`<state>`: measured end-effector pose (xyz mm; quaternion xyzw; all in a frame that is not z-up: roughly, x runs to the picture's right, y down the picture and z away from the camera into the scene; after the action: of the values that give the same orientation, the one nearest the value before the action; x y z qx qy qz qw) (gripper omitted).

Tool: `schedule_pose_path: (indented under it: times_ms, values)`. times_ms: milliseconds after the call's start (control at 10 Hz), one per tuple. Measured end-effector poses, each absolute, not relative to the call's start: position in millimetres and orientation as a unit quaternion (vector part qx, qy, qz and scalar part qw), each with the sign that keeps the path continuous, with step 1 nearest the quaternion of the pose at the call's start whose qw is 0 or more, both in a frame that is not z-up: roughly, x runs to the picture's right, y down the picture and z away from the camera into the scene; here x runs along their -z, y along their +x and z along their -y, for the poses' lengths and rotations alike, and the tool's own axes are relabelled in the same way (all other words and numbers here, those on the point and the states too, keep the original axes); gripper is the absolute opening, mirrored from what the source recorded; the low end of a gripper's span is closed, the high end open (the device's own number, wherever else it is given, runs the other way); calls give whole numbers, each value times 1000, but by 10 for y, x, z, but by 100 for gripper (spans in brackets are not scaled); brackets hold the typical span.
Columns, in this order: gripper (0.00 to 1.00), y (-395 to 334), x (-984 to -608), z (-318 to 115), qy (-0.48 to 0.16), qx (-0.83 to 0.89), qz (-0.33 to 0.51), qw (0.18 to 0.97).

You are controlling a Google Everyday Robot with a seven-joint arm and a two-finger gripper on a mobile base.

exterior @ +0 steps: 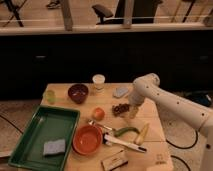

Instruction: Place grapes in red bowl

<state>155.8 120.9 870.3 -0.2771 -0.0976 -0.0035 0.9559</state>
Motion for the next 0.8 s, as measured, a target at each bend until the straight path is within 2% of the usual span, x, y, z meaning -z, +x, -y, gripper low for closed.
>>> schedule_pose_path:
  times_ms: [800]
  values:
    - [80,1518,-8804,-1370,-301,3,98,949]
